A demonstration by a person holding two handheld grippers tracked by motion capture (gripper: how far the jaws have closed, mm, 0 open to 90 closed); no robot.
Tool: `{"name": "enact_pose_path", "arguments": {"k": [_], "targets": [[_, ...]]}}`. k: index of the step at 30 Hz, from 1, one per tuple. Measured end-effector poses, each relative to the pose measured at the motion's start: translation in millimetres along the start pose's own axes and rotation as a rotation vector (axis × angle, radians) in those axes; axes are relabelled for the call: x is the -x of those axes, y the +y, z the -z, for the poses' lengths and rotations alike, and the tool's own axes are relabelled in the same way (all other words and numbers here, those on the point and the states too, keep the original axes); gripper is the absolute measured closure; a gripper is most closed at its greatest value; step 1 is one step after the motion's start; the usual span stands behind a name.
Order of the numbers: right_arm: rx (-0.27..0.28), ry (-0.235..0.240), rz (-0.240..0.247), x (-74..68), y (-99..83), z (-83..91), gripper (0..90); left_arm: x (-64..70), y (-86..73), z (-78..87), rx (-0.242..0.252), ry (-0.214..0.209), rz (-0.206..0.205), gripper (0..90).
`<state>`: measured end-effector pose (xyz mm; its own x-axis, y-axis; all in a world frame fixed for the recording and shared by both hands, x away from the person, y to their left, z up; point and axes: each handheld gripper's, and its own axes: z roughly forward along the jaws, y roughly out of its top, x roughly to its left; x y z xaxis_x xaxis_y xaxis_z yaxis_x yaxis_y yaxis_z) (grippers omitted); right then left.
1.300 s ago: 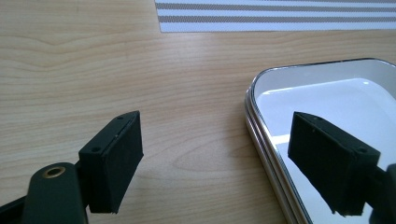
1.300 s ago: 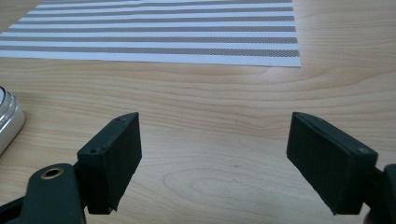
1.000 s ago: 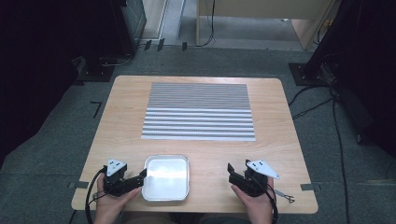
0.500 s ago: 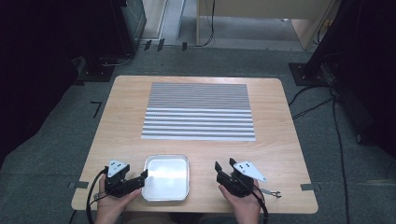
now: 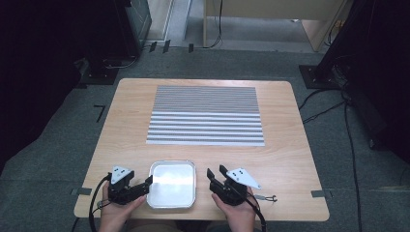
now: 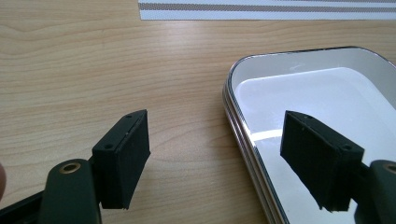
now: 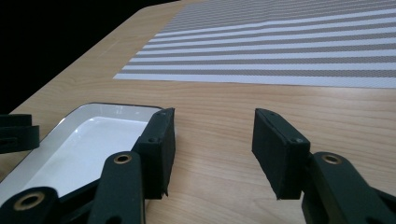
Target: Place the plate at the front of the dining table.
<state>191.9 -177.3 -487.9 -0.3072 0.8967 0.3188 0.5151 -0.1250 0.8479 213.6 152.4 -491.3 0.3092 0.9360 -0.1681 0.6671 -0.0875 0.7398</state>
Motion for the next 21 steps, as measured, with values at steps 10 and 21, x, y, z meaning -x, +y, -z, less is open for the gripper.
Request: {"name": "enact_pose_path", "arguments": {"k": [10, 21], "targets": [[-0.039, 0.062, 0.011, -21.9, -6.5, -12.1, 52.3, -0.1, 0.2, 0.5, 0.003, -0.013, 0.007, 25.7], [-0.032, 0.052, 0.002, -40.5, -10.5, -17.5, 71.0, 4.6, 0.5, 4.9, 0.028, -0.087, -0.003, 30.3]]}}
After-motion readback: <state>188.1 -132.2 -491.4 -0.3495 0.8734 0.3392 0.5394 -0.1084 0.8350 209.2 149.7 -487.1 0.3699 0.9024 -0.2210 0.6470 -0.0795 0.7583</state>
